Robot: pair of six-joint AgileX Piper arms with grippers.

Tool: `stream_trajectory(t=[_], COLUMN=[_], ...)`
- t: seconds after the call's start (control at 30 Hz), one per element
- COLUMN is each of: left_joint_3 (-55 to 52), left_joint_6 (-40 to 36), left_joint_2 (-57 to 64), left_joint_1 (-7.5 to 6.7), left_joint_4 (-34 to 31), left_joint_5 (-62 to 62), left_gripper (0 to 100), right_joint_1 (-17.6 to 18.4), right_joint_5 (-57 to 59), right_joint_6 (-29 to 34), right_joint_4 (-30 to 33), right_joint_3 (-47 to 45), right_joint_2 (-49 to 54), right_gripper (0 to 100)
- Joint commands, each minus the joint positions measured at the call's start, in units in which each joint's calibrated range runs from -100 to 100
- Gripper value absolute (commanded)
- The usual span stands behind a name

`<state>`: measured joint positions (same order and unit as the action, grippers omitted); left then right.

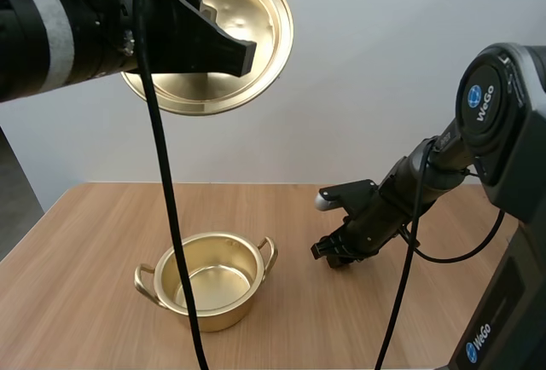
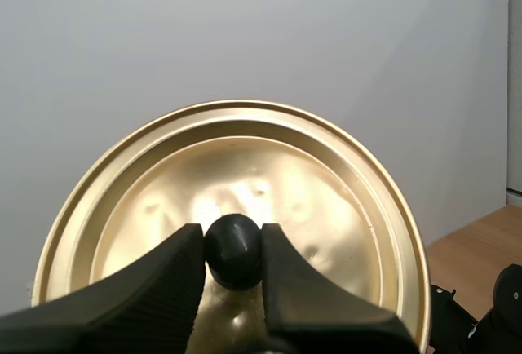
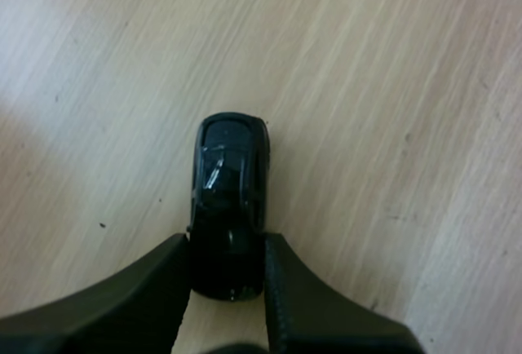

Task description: Open the pot, put the car inside, and close it

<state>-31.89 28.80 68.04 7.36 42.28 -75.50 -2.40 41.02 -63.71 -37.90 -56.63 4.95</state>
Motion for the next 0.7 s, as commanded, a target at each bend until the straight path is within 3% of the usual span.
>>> stream_trajectory(t=[0.0, 0.2, 0.37, 0.43, 0.67], left_joint_3=[0.05, 0.05, 0.05, 0.05, 0.05], left_joint_6=[-0.01, -0.01, -0.01, -0.01, -0.01], left_joint_2=[-0.02, -0.02, -0.02, -0.02, -0.02], left_joint_1=[0.00, 0.57, 0.78, 1.14, 2.57], left_joint_4=[-0.03, -0.03, 0.20, 0.61, 4.60], left_joint_5=[0.04, 0.84, 2.35, 2.53, 2.01], left_gripper=[0, 0, 0, 0, 0], right_joint_1=[0.01, 0.01, 0.01, 0.45, 7.82], right_joint_5=[-0.77, 10.75, 38.94, 47.84, 47.49], right_joint_6=[-0.25, -8.42, -18.82, -20.18, -20.54], right_joint_4=[-0.80, -12.06, -25.43, -28.66, -29.13], right_joint_3=[0.14, 0.14, 0.14, 0.14, -0.15], right_joint_2=[4.41, 21.53, 32.24, 33.69, 31.12], right_gripper=[0, 0, 0, 0, 0])
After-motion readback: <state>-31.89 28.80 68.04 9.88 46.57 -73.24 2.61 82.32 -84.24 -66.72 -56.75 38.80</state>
